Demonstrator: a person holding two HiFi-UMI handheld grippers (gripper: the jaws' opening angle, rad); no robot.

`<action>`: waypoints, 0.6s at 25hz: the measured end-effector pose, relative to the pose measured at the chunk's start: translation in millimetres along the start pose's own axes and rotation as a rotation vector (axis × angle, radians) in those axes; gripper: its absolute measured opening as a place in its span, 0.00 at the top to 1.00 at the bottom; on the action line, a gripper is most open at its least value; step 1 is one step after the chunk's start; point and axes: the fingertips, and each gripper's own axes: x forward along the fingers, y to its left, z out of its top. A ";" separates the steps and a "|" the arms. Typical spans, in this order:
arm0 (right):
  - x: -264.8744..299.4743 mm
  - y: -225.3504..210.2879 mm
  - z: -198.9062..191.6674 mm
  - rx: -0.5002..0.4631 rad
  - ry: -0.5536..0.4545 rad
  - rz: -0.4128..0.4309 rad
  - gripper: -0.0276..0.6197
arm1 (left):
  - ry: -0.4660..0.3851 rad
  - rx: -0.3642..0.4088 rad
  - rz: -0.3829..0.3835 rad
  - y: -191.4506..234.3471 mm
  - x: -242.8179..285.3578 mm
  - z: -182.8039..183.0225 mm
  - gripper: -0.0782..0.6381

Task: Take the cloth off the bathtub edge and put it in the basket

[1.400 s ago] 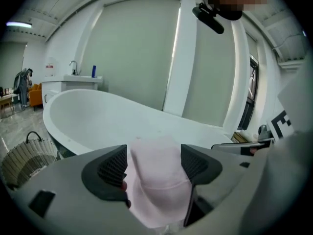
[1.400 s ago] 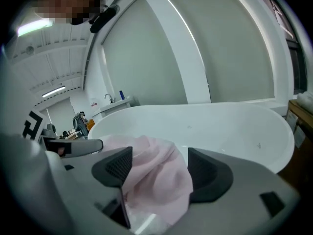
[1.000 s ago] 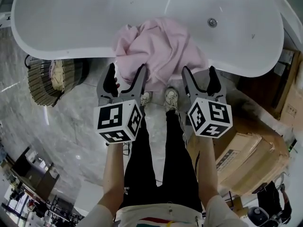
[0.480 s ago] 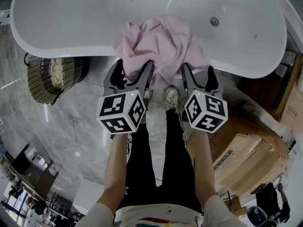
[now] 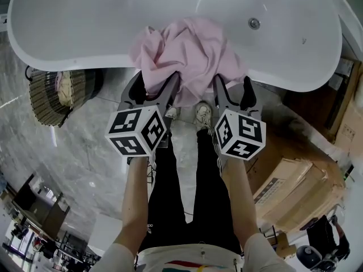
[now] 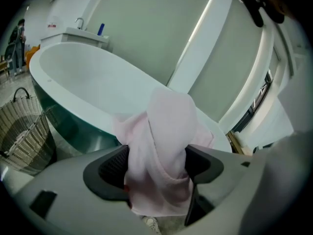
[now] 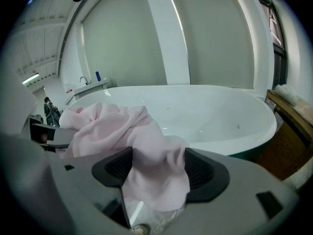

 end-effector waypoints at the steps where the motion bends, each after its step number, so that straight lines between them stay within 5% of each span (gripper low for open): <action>1: -0.1 1.6 0.5 -0.005 -0.002 0.007 0.43 | 0.016 -0.022 -0.018 -0.4 1.2 -1.0 0.40; 6: 0.0 22.3 0.5 -0.010 0.002 0.097 0.75 | 0.064 -0.054 -0.064 -2.6 1.9 -3.9 0.42; 15: -1.0 26.3 0.3 -0.023 -0.018 0.130 0.84 | 0.056 0.095 -0.051 -10.8 -3.5 -6.4 0.58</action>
